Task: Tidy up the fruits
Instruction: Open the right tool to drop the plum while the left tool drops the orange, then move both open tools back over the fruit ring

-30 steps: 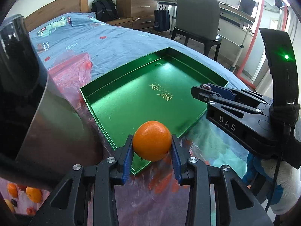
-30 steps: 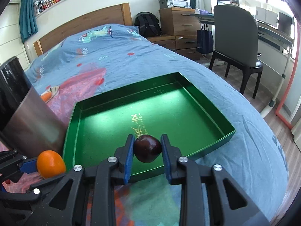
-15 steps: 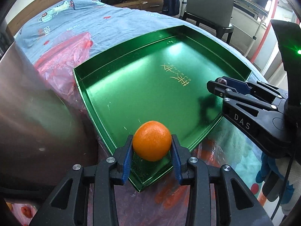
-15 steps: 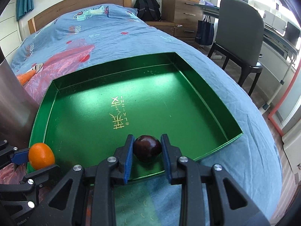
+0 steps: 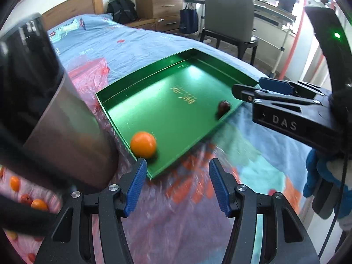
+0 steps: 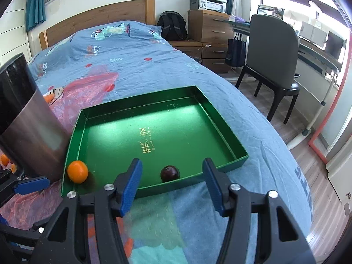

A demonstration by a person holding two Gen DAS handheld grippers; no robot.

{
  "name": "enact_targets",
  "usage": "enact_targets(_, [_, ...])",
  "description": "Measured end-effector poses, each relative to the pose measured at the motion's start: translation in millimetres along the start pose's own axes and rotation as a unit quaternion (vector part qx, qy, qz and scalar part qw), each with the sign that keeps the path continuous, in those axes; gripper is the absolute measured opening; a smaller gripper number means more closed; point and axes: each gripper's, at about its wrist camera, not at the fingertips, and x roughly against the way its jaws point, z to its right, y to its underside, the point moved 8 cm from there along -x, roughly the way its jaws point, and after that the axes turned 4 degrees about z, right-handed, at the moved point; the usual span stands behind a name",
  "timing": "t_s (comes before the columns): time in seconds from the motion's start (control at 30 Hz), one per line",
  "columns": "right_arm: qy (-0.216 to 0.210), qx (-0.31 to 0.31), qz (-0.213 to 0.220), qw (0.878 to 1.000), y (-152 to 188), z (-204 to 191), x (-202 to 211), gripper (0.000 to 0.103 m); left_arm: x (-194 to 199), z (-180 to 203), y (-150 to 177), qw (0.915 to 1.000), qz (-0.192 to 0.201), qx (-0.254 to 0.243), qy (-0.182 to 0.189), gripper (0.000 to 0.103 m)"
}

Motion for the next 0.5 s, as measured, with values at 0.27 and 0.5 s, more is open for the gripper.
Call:
enact_targets(0.27, [-0.032, 0.003, 0.023, 0.999, 26.3, -30.7, 74.2, 0.072, 77.8, -17.6, 58.5, 0.9999, 0.012, 0.0, -0.001, 0.055])
enact_targets(0.5, [-0.071, 0.022, 0.032, 0.997, 50.5, -84.2, 124.1, 0.072, 136.7, -58.7, 112.7, 0.9985, 0.019, 0.026, -0.045, 0.055])
